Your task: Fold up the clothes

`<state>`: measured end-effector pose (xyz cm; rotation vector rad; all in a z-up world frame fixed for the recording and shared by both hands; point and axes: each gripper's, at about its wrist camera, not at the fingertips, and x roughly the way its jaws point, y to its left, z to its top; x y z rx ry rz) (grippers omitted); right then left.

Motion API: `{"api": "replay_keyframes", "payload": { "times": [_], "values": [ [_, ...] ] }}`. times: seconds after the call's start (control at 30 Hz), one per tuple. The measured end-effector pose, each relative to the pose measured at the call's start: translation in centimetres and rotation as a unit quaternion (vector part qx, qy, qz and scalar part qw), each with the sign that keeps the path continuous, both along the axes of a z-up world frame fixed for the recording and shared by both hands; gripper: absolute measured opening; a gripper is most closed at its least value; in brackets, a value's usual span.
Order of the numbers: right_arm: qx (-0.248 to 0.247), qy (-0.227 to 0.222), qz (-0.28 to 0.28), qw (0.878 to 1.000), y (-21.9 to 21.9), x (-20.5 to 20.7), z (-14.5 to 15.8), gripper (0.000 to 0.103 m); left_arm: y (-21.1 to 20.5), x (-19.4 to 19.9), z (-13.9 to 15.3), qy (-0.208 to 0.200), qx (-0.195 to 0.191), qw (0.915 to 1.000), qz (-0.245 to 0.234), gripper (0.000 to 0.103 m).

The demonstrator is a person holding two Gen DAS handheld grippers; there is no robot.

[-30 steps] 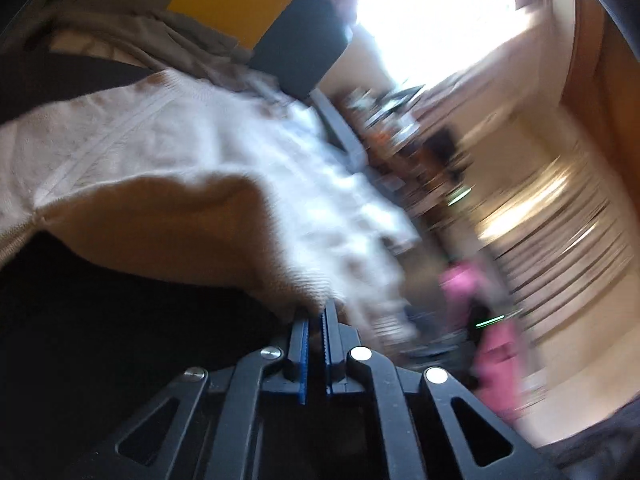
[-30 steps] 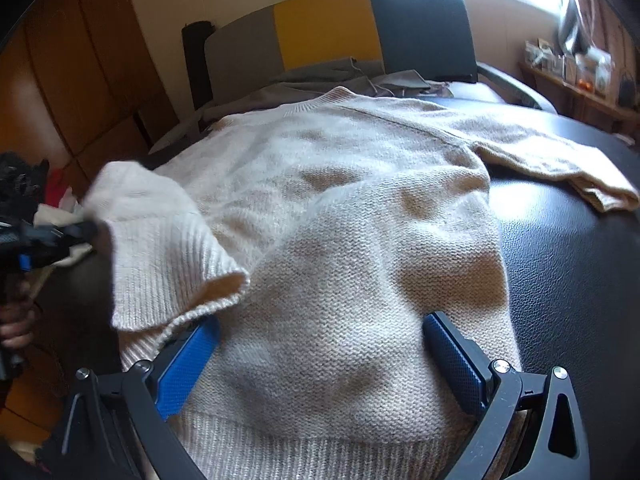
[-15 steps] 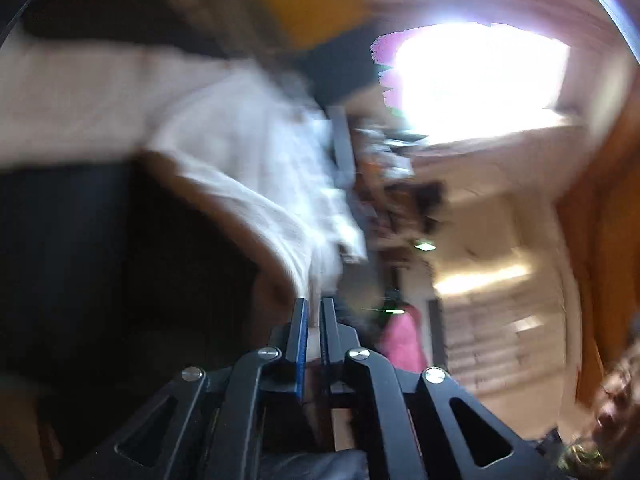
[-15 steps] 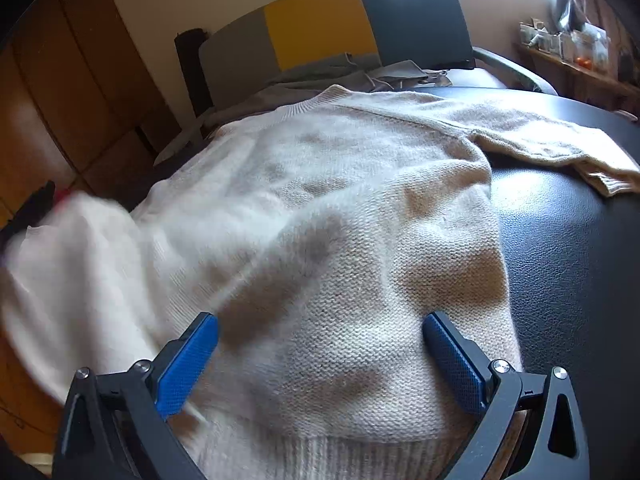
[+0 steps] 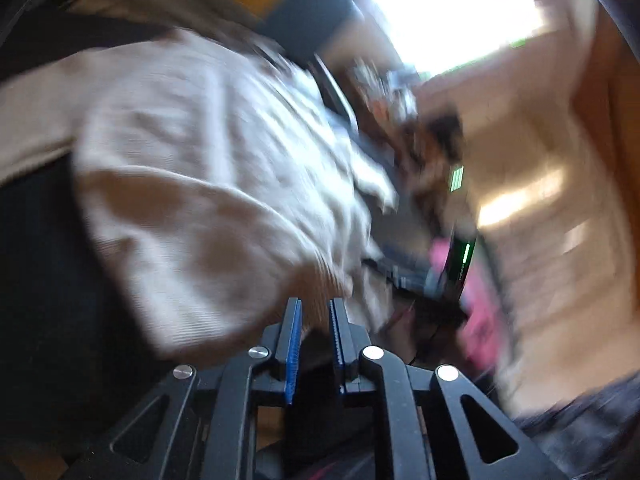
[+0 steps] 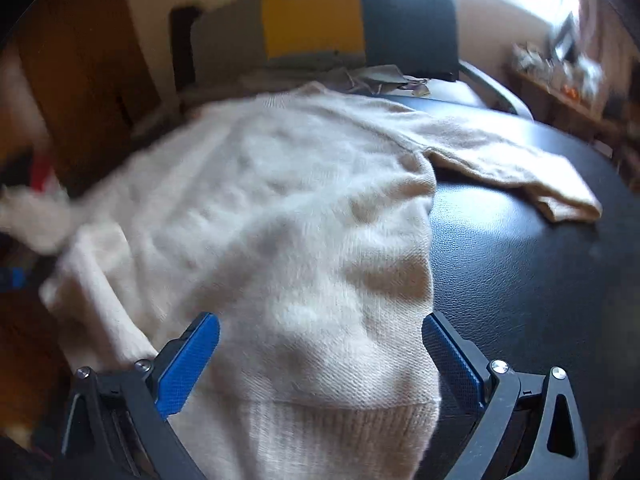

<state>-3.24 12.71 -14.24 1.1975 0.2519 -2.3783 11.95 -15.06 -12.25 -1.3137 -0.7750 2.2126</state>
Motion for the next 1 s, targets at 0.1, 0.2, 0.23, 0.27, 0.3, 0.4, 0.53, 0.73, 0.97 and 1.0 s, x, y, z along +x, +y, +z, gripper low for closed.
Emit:
{"api": "replay_keyframes", "payload": {
  "times": [0.1, 0.2, 0.23, 0.27, 0.3, 0.4, 0.53, 0.73, 0.97, 1.0],
  "values": [
    [0.083, 0.019, 0.026, 0.996, -1.3, 0.6, -1.3, 0.098, 3.3, -1.3, -1.8, -0.028, -0.102, 0.9935, -0.042, 0.013],
    [0.111, 0.025, 0.025, 0.993, -0.8, 0.5, -1.7, 0.097, 2.9, -1.7, -4.2, -0.07, -0.187, 0.9794, -0.029, 0.005],
    [0.117, 0.025, 0.018, 0.993, -0.3, 0.3, -1.7, 0.097, 2.1, -1.3, -4.4, -0.072, -0.174, 0.9817, -0.029, 0.006],
    [0.122, 0.024, 0.011, 0.992, 0.3, 0.0, -1.7, 0.097, 1.4, -1.0, -4.6, -0.075, -0.167, 0.9825, -0.029, 0.006],
    [0.121, 0.019, 0.001, 0.992, 1.1, -0.2, -1.7, 0.097, 0.8, -0.5, -4.7, -0.08, -0.174, 0.981, -0.034, 0.005],
    [0.088, -0.028, -0.012, 0.996, 3.7, -0.6, -1.8, 0.098, -0.7, 1.3, -5.1, -0.096, -0.186, 0.9766, -0.052, 0.005],
    [-0.006, -0.096, 0.012, 0.995, 6.5, 0.5, -0.9, 0.096, -3.5, 2.2, -4.3, -0.122, -0.238, 0.963, -0.031, 0.004],
    [-0.061, -0.117, -0.037, 0.991, 10.8, 0.8, -0.5, 0.067, -6.6, 2.9, -1.6, -0.106, -0.246, 0.9634, 0.011, 0.006],
    [-0.09, -0.135, 0.007, 0.987, 8.8, 2.3, -0.7, 0.06, -7.8, 2.5, 4.1, 0.043, -0.105, 0.9922, 0.052, 0.012],
    [-0.092, -0.139, 0.015, 0.986, 8.4, 2.6, -0.6, 0.051, -7.8, 1.4, 4.3, 0.054, -0.106, 0.9907, 0.066, 0.014]
  ]
}}
